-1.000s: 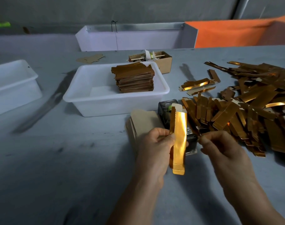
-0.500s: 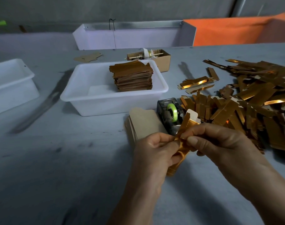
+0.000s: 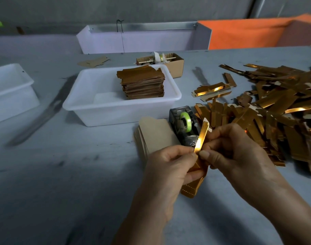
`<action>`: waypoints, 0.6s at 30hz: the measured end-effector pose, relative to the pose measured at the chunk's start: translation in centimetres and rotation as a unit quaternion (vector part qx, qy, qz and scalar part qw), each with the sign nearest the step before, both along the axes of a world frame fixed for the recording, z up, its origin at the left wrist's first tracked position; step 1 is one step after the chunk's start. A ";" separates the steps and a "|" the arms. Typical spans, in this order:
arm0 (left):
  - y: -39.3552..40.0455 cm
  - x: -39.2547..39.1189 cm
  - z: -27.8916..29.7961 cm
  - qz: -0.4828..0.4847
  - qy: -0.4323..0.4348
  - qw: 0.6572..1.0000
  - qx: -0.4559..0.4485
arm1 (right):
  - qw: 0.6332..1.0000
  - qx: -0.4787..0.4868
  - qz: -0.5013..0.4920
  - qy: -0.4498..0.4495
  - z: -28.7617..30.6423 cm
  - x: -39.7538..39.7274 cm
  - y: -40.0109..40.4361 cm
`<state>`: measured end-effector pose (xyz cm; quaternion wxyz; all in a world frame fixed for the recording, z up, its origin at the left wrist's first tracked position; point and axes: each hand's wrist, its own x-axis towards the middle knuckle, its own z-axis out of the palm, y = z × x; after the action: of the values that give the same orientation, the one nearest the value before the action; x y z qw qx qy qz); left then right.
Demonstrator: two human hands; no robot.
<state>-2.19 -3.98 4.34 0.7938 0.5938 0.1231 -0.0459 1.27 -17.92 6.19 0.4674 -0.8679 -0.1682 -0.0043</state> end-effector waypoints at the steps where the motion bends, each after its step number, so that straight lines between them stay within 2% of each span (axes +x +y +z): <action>1: 0.1 0.0 0.1 -0.009 0.002 1.000 -0.001 | 1.000 -0.001 0.000 -0.003 -0.1 0.0 -0.1; 4: 0.1 -0.1 -0.1 -0.017 -0.015 1.000 -0.002 | 0.999 -0.023 -0.004 -0.022 -0.2 -0.1 0.0; 12: -0.4 -0.4 -0.6 0.042 -0.033 0.998 0.038 | 0.995 -0.086 -0.032 -0.046 0.0 -0.6 0.8; 15: -1.3 -0.6 -0.8 0.096 -0.073 0.986 0.119 | 0.989 -0.115 -0.048 -0.075 0.0 -0.8 0.9; 18: -2.0 -0.8 -1.0 0.149 -0.148 0.946 0.248 | 0.985 -0.129 -0.059 -0.099 0.2 -0.8 1.0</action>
<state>-3.04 -5.98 3.31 0.6287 0.7467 0.0993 0.1934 0.47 -16.88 6.42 0.3317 -0.9245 -0.1616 -0.0962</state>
